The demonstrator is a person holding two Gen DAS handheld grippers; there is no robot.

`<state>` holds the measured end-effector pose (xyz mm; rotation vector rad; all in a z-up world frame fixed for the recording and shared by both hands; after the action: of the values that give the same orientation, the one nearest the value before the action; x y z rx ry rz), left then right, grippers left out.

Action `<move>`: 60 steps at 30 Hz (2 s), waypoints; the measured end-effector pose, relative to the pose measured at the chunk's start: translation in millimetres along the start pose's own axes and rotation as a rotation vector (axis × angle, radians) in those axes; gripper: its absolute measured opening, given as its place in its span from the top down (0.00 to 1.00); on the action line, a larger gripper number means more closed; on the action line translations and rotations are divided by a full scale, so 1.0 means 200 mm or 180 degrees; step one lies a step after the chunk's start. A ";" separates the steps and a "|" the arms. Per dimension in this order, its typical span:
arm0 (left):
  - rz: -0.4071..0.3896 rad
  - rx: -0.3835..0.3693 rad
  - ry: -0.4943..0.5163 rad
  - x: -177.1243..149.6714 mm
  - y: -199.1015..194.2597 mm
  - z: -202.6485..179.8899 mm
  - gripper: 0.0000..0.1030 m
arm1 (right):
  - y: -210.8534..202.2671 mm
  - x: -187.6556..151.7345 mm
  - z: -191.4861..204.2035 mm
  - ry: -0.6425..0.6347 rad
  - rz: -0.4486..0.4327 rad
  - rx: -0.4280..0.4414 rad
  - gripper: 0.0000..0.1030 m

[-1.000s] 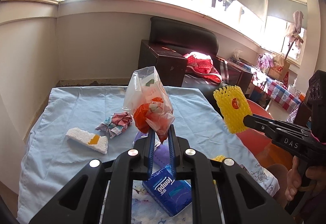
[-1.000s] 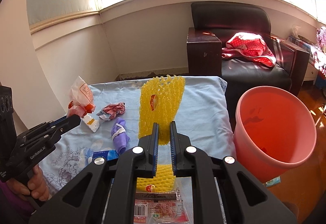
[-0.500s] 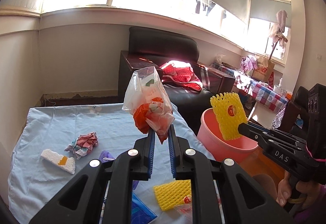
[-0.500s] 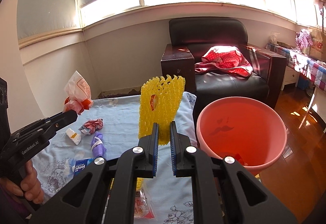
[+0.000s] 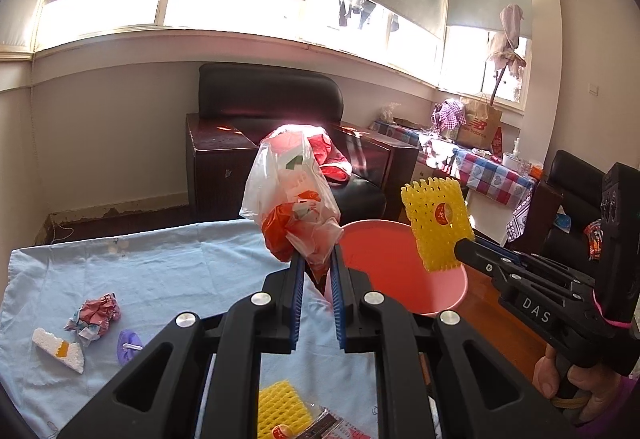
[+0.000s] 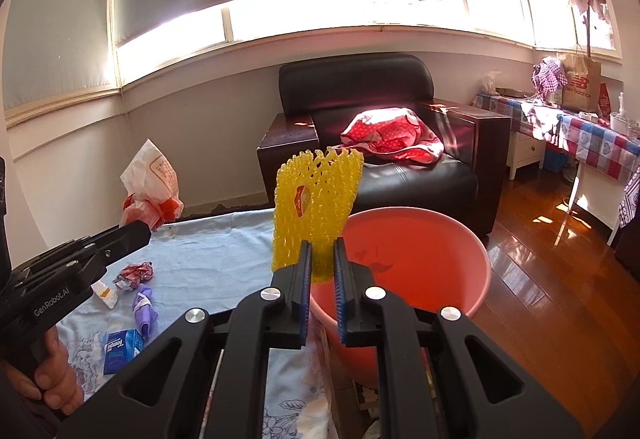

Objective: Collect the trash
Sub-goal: 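Carry the clear bag and yellow foam net in both grippers over the pink bucket, then open both grippers to drop the bag and foam net into the bucket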

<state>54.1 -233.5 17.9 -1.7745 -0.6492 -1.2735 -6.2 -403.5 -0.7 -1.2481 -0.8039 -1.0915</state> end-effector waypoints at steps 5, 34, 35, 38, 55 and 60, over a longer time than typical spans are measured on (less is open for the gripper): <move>0.0069 -0.0094 0.0051 0.00 0.11 -0.12 0.88 | 0.00 0.00 -0.11 0.0083 -0.0041 -0.0136 0.89; 0.0906 -0.0404 -0.0084 -0.26 0.69 -0.40 0.88 | 0.23 -0.15 -0.42 0.0197 0.0305 -0.0487 0.89; 0.0926 -0.0404 -0.0094 -0.27 0.70 -0.40 0.88 | 0.24 -0.16 -0.43 0.0198 0.0330 -0.0480 0.89; 0.0973 -0.0408 -0.0118 -0.28 0.73 -0.40 0.87 | 0.29 -0.18 -0.44 0.0210 0.0414 -0.0460 0.89; 0.1004 -0.0331 -0.0110 -0.31 0.75 -0.39 0.60 | 0.39 -0.25 -0.49 0.0315 0.0601 -0.0495 0.80; 0.0974 -0.0333 -0.0158 -0.29 0.73 -0.38 0.58 | 0.37 -0.25 -0.49 0.0293 0.0598 -0.0510 0.80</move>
<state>110.0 -370.6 -73.8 -1.9110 -0.3256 -1.0727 39.8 -492.4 -88.3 -1.3678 -0.5261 -1.0672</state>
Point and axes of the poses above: each gripper's, at about its wrist camera, not at the fingertips, and y roughly the way its jaws point, z to its left, x to its top, the point moved 4 cm from there along y, roughly the way its jaws point, and after that the axes turned 5 degrees about -z, right-handed, at the moved point
